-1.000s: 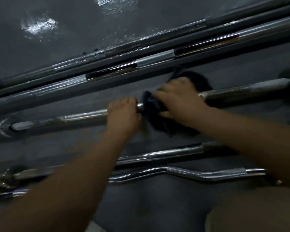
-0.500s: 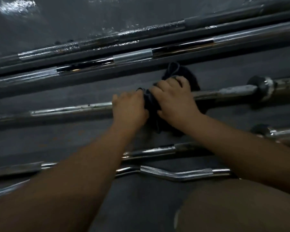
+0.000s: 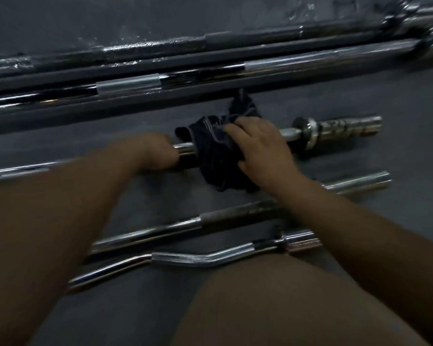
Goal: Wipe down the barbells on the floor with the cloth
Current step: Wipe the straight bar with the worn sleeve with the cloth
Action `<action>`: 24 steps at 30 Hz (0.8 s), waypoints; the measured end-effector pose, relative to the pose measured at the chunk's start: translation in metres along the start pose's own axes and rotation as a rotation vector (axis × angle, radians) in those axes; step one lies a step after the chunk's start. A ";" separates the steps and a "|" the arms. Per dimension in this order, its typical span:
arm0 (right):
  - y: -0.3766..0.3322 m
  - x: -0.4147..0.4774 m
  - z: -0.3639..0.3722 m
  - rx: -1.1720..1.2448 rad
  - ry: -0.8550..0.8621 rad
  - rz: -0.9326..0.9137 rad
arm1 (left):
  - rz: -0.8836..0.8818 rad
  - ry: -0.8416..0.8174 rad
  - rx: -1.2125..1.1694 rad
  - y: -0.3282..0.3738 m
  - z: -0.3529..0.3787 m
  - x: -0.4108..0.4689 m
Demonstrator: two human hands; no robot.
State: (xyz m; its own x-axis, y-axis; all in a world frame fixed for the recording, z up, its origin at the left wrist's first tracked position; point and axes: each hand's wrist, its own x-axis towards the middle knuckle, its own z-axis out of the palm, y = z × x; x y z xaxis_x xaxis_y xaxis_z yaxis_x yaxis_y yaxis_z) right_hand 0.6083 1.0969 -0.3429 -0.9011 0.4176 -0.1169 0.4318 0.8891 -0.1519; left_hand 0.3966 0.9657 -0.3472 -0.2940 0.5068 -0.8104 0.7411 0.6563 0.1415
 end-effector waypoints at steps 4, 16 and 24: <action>0.048 -0.023 -0.011 -0.178 0.011 0.207 | 0.023 0.107 0.022 0.005 0.005 -0.002; 0.002 0.029 0.005 -0.013 -0.054 -0.106 | 0.110 0.578 0.144 -0.020 0.037 -0.018; -0.123 0.062 0.021 0.243 0.079 -0.001 | 0.137 0.252 -0.076 -0.036 0.010 -0.017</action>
State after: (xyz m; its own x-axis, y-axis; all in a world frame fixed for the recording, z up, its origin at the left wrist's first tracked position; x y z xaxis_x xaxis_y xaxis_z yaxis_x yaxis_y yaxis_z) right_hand 0.5003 1.0097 -0.3523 -0.8976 0.4389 -0.0410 0.4196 0.8222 -0.3847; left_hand 0.3808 0.9276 -0.3438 -0.3418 0.7101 -0.6156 0.7399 0.6072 0.2896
